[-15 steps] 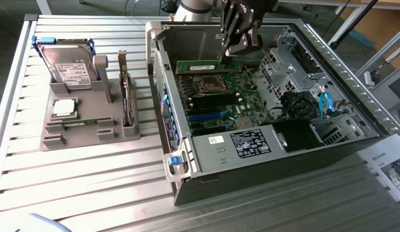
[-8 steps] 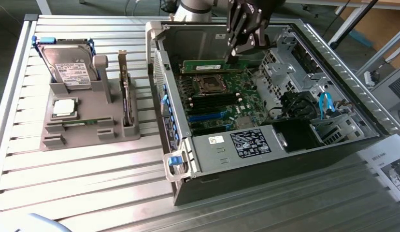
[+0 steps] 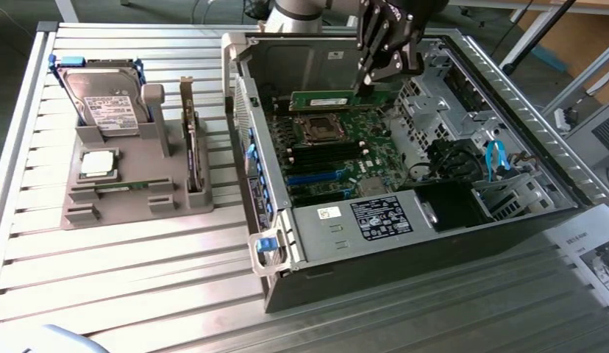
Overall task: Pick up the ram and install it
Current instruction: 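Pick up the ram and move it above insertion slot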
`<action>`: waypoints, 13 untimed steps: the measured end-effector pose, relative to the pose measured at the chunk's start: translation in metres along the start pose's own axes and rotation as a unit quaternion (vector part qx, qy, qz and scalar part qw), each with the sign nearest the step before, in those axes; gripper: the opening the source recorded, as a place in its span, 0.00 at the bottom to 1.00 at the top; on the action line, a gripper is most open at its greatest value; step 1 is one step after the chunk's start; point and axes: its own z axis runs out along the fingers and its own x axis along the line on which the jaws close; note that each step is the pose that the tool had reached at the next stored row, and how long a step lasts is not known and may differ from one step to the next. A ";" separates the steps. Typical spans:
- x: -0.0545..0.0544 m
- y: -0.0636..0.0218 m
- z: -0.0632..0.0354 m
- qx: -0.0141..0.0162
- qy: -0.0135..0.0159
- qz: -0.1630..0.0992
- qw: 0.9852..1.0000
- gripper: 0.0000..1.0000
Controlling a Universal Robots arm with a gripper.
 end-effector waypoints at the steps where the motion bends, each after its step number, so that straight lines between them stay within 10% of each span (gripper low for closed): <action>1: 0.000 -0.0017 0.0000 0.000 0.000 0.000 1.000 0.12; 13: -0.001 -0.0210 -0.0005 0.000 0.000 0.000 1.000 0.12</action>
